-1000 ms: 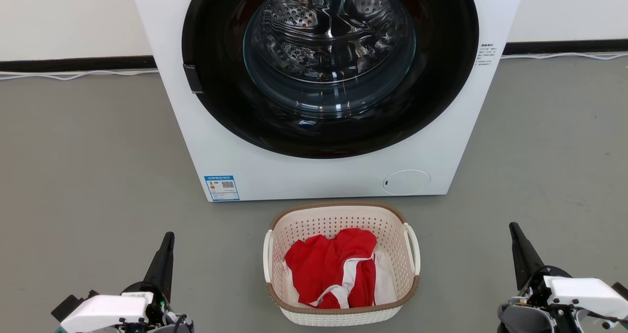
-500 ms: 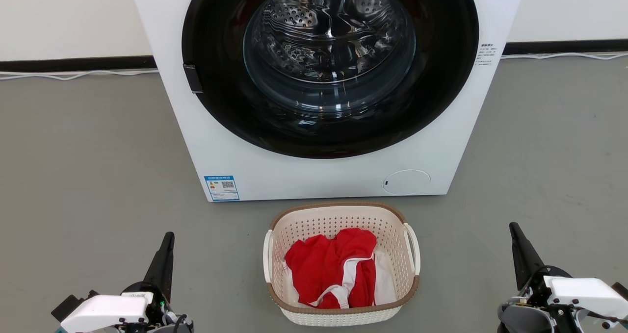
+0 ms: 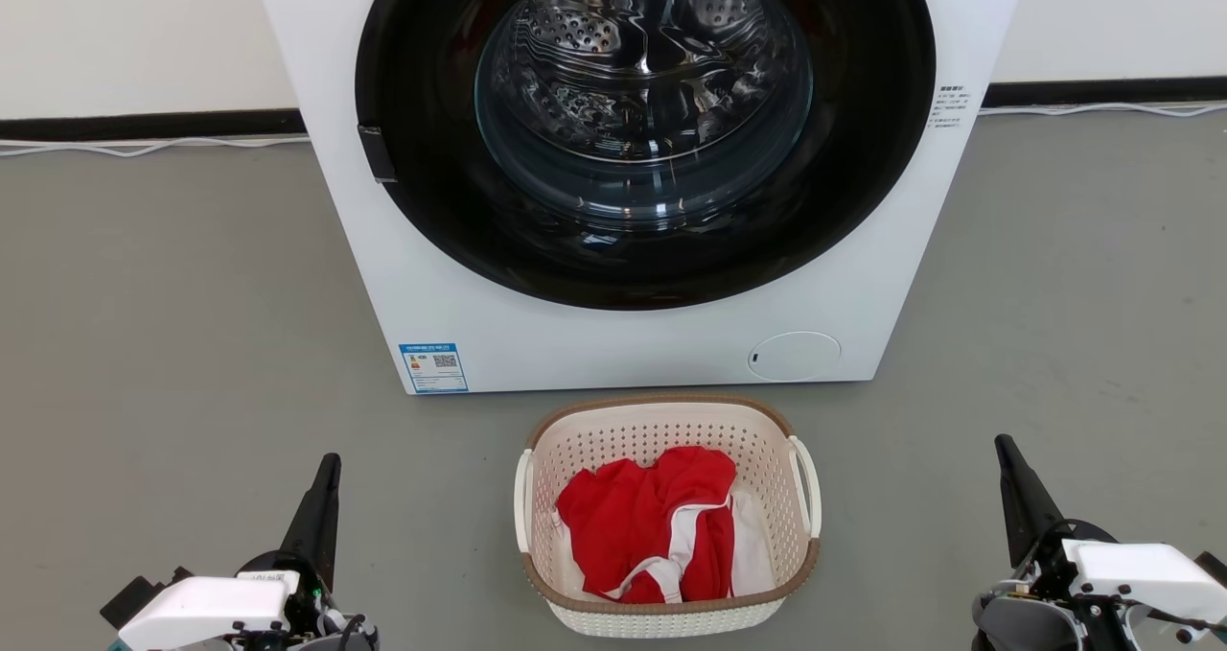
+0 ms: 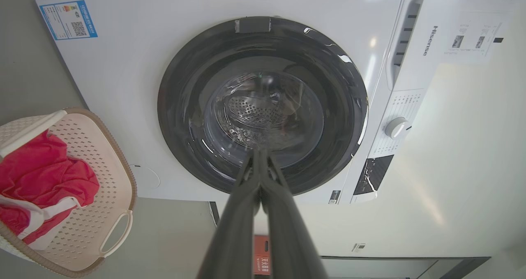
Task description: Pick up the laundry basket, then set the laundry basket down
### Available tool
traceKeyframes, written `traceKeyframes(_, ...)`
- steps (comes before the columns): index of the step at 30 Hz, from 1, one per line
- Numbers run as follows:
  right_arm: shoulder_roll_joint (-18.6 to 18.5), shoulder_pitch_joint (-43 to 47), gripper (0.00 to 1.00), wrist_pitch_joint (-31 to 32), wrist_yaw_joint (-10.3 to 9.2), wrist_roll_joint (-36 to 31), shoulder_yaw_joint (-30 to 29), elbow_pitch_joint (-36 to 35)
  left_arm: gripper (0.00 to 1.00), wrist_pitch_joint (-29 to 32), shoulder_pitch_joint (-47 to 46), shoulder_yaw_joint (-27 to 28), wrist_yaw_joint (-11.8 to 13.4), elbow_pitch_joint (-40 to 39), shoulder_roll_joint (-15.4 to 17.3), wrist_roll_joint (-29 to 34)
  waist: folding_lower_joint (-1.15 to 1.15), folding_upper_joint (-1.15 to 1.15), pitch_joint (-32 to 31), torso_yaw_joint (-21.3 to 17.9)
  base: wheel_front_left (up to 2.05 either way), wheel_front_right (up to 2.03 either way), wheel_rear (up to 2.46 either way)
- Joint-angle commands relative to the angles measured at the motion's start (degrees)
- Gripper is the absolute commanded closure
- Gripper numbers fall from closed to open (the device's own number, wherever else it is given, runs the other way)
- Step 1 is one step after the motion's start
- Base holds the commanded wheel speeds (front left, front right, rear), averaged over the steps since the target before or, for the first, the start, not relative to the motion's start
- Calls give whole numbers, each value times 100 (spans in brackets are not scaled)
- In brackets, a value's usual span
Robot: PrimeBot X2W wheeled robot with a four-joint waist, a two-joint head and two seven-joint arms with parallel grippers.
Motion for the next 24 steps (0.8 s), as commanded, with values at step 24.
traceKeyframes(24,-26,-234,100,44,41,37,108,-169,100,36,-320,179,-41,-166,77,-2,0,0,0,0,0,0,0)
